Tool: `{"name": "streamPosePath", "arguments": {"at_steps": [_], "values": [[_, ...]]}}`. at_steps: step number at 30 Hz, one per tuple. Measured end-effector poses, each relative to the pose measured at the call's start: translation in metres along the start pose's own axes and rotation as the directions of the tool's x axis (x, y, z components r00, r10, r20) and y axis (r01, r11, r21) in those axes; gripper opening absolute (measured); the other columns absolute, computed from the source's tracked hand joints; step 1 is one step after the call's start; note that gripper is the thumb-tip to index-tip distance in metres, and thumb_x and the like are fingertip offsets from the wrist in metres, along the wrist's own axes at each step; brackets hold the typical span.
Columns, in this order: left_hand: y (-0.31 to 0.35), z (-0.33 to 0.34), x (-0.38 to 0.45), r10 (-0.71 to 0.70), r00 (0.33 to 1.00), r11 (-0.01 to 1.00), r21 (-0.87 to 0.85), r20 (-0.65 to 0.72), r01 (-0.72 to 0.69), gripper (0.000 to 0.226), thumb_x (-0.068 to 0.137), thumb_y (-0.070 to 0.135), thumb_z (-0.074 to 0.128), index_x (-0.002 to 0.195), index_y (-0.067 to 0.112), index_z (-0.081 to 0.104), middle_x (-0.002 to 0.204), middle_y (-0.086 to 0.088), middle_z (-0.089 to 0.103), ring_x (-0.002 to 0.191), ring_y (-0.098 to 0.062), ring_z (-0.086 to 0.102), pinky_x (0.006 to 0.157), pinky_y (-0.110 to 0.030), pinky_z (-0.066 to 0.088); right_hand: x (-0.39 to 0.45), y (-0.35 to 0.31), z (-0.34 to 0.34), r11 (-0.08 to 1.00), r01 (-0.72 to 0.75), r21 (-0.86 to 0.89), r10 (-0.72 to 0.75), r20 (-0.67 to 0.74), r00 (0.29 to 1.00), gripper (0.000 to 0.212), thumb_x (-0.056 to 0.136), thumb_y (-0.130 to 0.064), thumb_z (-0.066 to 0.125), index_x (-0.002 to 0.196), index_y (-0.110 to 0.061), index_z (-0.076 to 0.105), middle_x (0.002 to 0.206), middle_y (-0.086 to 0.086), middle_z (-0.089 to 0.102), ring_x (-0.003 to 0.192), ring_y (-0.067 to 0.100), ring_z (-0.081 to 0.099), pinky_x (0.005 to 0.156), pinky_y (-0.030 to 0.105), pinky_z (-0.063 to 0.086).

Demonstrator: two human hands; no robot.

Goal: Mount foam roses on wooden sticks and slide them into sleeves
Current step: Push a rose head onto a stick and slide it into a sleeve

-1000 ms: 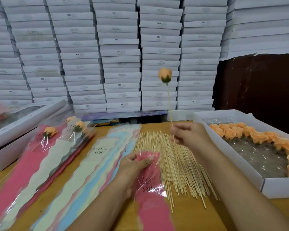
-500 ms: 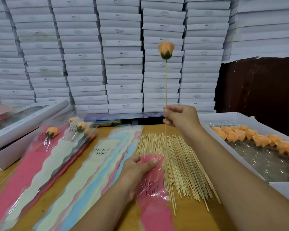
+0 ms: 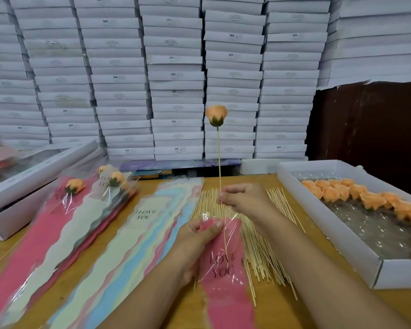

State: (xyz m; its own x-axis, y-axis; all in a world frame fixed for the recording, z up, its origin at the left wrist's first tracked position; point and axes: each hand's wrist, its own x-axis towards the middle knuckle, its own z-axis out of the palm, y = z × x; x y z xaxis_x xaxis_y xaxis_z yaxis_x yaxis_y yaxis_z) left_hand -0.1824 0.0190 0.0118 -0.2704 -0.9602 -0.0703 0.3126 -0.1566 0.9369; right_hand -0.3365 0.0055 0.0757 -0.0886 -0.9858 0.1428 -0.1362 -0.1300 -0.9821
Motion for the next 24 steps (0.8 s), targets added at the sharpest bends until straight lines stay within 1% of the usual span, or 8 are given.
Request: {"name": "streamPosePath", "arguments": {"at_steps": [4, 7, 9, 11, 13, 17, 19, 24], "values": [[0.004, 0.001, -0.002, 0.006, 0.999, 1.0, -0.001, 0.036, -0.006, 0.04, 0.076, 0.011, 0.081, 0.11, -0.006, 0.069, 0.095, -0.025, 0.072, 0.071, -0.028, 0.07, 0.066, -0.035, 0.06, -0.002, 0.007, 0.0, 0.998, -0.017, 0.053, 0.017, 0.003, 1.0, 0.008, 0.085, -0.021, 0.078, 0.087, -0.024, 0.07, 0.077, -0.008, 0.077, 0.082, 0.008, 0.069, 0.067, 0.022, 0.046], [0.004, 0.002, -0.003, 0.003, 0.999, 0.999, 0.033, 0.046, -0.005, 0.047, 0.074, 0.011, 0.083, 0.113, -0.008, 0.067, 0.1, -0.029, 0.071, 0.075, -0.031, 0.07, 0.071, -0.039, 0.061, -0.005, 0.012, -0.001, 0.995, -0.034, 0.09, 0.035, -0.014, 0.999, 0.01, 0.085, -0.015, 0.077, 0.09, -0.021, 0.071, 0.082, 0.0, 0.078, 0.081, 0.011, 0.07, 0.069, 0.022, 0.051], [0.004, 0.003, -0.004, -0.007, 0.998, 0.999, 0.045, 0.055, 0.004, 0.044, 0.069, 0.013, 0.085, 0.107, -0.004, 0.07, 0.099, -0.029, 0.071, 0.078, -0.033, 0.07, 0.079, -0.044, 0.06, -0.005, 0.014, -0.002, 0.996, -0.018, 0.091, 0.022, -0.04, 0.999, 0.023, 0.084, -0.014, 0.077, 0.105, -0.02, 0.069, 0.092, 0.004, 0.077, 0.085, 0.015, 0.072, 0.073, 0.027, 0.053], [0.003, 0.004, -0.005, -0.018, 0.998, 0.998, 0.058, 0.066, 0.014, 0.039, 0.065, 0.015, 0.089, 0.098, 0.002, 0.073, 0.093, -0.025, 0.072, 0.075, -0.033, 0.07, 0.077, -0.043, 0.06, -0.004, 0.011, -0.005, 0.996, 0.041, 0.075, -0.037, -0.054, 0.998, 0.041, 0.089, -0.018, 0.071, 0.125, -0.031, 0.056, 0.1, 0.0, 0.075, 0.092, 0.014, 0.071, 0.077, 0.029, 0.054], [0.001, 0.004, -0.005, -0.024, 0.997, 0.998, 0.065, 0.079, 0.019, 0.036, 0.064, 0.016, 0.093, 0.093, 0.005, 0.074, 0.089, -0.022, 0.073, 0.072, -0.031, 0.07, 0.073, -0.04, 0.06, -0.003, 0.007, -0.007, 0.99, 0.121, 0.073, -0.118, -0.049, 0.992, 0.047, 0.096, -0.023, 0.064, 0.132, -0.046, 0.044, 0.104, -0.007, 0.071, 0.096, 0.011, 0.069, 0.077, 0.027, 0.055], [0.001, 0.005, -0.006, -0.035, 0.993, 0.998, 0.057, 0.112, 0.028, 0.03, 0.065, 0.017, 0.092, 0.089, 0.007, 0.077, 0.079, -0.016, 0.073, 0.061, -0.023, 0.069, 0.061, -0.03, 0.057, -0.004, 0.002, -0.014, 0.989, 0.149, 0.007, -0.149, 0.022, 0.989, 0.022, 0.103, -0.029, 0.049, 0.118, -0.037, 0.064, 0.122, -0.01, 0.065, 0.106, 0.009, 0.064, 0.079, 0.024, 0.053], [0.001, 0.004, -0.005, -0.041, 0.994, 0.998, 0.054, 0.104, 0.035, 0.032, 0.064, 0.018, 0.093, 0.09, 0.008, 0.078, 0.085, -0.018, 0.074, 0.068, -0.025, 0.071, 0.067, -0.034, 0.058, -0.005, 0.005, -0.018, 0.99, 0.141, -0.005, -0.14, 0.045, 0.989, 0.025, 0.104, -0.033, 0.046, 0.109, -0.032, 0.07, 0.118, -0.011, 0.069, 0.106, 0.006, 0.064, 0.082, 0.026, 0.051], [0.004, 0.005, -0.007, -0.034, 0.991, 0.999, 0.042, 0.126, 0.029, 0.028, 0.069, 0.02, 0.09, 0.091, 0.01, 0.078, 0.092, -0.02, 0.074, 0.076, -0.029, 0.071, 0.081, -0.044, 0.059, -0.02, 0.019, -0.027, 0.991, 0.127, -0.049, -0.117, 0.167, 0.979, 0.035, 0.097, -0.048, 0.044, 0.108, -0.033, 0.074, 0.112, -0.021, 0.071, 0.104, -0.004, 0.063, 0.088, 0.028, 0.048]]}}
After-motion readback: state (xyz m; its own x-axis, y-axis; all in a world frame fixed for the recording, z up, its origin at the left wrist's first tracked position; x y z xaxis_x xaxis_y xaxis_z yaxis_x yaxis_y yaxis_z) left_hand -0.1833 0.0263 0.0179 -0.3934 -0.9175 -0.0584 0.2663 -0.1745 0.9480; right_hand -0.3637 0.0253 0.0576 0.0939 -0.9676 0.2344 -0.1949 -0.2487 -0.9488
